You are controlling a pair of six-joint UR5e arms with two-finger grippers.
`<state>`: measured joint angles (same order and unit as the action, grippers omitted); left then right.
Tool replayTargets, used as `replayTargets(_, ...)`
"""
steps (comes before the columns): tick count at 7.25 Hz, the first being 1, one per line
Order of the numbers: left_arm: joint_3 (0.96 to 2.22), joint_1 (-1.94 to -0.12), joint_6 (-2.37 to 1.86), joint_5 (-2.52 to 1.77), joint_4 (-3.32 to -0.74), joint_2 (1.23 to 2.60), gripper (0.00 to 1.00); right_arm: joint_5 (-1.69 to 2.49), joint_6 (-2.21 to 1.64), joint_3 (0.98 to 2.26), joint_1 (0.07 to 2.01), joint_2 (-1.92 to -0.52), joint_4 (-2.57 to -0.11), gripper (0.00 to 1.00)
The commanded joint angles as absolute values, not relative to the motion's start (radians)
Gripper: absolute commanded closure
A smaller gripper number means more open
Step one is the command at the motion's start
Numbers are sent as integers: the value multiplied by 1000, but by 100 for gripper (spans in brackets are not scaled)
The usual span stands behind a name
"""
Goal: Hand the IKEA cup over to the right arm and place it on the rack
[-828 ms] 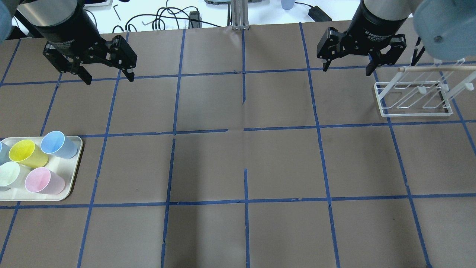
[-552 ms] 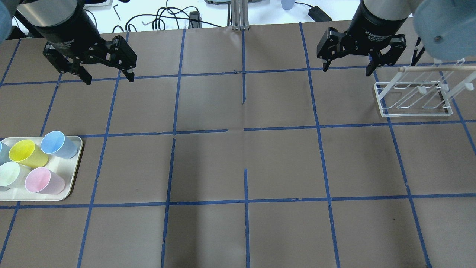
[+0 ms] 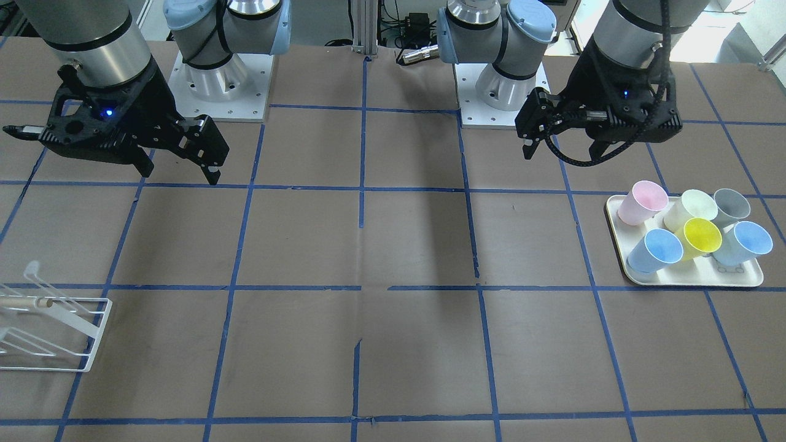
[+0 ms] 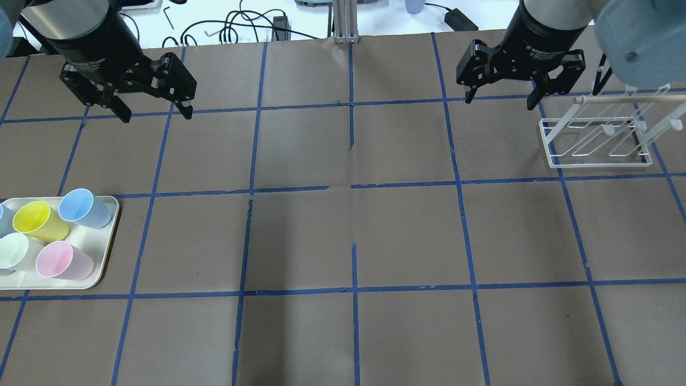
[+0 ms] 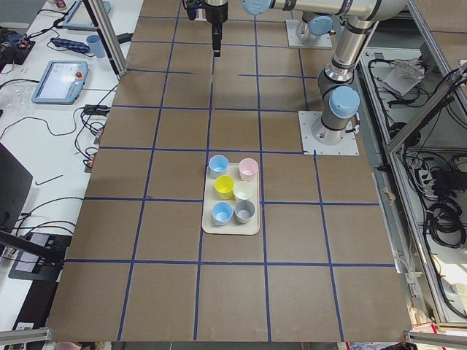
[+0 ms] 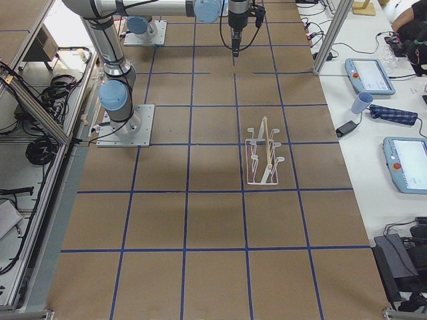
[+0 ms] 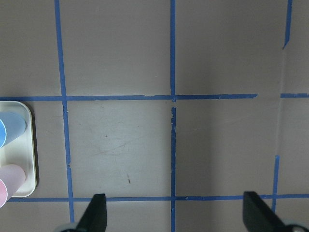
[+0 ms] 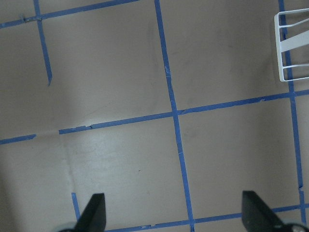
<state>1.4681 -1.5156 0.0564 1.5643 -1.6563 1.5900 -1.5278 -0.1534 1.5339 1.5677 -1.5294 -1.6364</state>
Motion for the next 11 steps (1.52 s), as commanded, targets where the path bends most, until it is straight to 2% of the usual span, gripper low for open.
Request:
replayTargets(1,1470,-1516,57,1563,-1657,1589,0,-1528,-153,1534,1568,-1529,-1635,0)
replayTargets(5,1453,-1490,67,1565,-1711,1589,0,-1526,-153,1531,1568,-1528,-1640,0)
replayTargets(8,1465,-1314,306,1562,-1743,1585,0,-1526,-153,1528,1568,-1526,-1640,0)
replayTargets(11,1480,-1116,698,1565,-1712,1647,0,-1526,-153,1534,1568,-1528,-1638,0)
